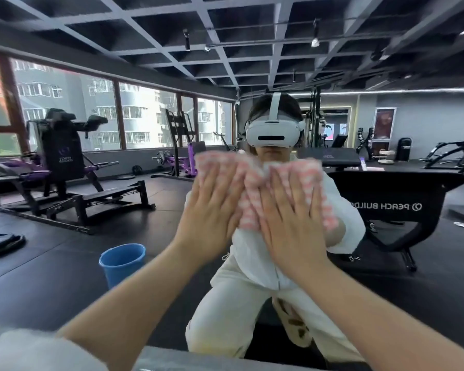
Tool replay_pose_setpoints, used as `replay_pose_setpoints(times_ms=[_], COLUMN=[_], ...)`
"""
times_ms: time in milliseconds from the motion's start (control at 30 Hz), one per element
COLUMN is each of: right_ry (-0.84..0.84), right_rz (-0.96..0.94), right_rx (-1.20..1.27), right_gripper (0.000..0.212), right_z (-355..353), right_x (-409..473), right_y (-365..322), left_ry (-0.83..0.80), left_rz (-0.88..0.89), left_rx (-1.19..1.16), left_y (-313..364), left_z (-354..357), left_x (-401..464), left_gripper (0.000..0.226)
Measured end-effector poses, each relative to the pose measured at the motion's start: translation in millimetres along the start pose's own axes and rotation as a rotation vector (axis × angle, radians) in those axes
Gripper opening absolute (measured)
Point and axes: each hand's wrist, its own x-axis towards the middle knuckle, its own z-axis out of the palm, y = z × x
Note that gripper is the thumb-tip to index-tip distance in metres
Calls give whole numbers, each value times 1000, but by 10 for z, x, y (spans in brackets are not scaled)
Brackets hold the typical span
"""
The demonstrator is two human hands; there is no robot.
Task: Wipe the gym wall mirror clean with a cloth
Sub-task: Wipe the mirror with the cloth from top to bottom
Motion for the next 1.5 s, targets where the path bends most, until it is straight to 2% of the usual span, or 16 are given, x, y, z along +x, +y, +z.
replay_pose_setpoints(times_ms=[133, 200, 333, 467, 533, 667, 767, 833, 933, 1033, 1133, 1233, 1367, 1433, 1500], right_ry=[-157, -157, -4, 3, 3, -73, -244, -330, -238, -108, -92, -108, -200, -316, -448], right_rz=[-178, -209, -145, 48, 31, -124, -303, -364, -375, -284, -198, -208, -431, -560, -644], right_rx=[-107, -119, -25, 49, 28, 37, -17, -32, -12, 48, 94, 74, 35, 12, 57], right_gripper=[62, 66, 67, 65, 64, 63, 70, 74, 71, 69, 65, 64, 66, 73, 68], right_z=[93, 121, 112, 31, 78, 233, 289, 297, 353, 334, 294, 355, 531, 588, 577], right_x=[-906, -955, -106, 607, 535, -239, -1043, -1314, -1031, -357, 81, -51, -910, -1409, -1812], right_y=[-325, -355, -350, -468, -571, -921, -1251, -1356, -1397, -1418, -1488, -1634, -1843, -1929, -1993], left_ry=[-144, -171, -109, -25, -27, -210, -456, -507, -487, -441, -367, -345, -506, -621, -767], left_rz=[84, 105, -21, -67, -93, -145, -49, -3, 5, -52, -109, -156, -87, -48, -11], left_rx=[63, 87, 79, 86, 74, 75, 129, 80, 63, 117, 136, 124, 95, 23, -52], left_y=[298, 275, -123, -520, -543, -330, -31, 70, -170, -571, -812, -768, -457, -297, -152], left_z=[153, 127, -88, -182, -150, -22, 9, -38, -164, -296, -315, -246, -201, -222, -245], left_x=[-921, -1102, -668, -393, -510, -1237, -1968, -2222, -2129, -1858, -1832, -2064, -2683, -3071, -3401], left_gripper=[57, 58, 57, 65, 64, 60, 64, 65, 67, 65, 61, 59, 54, 54, 53])
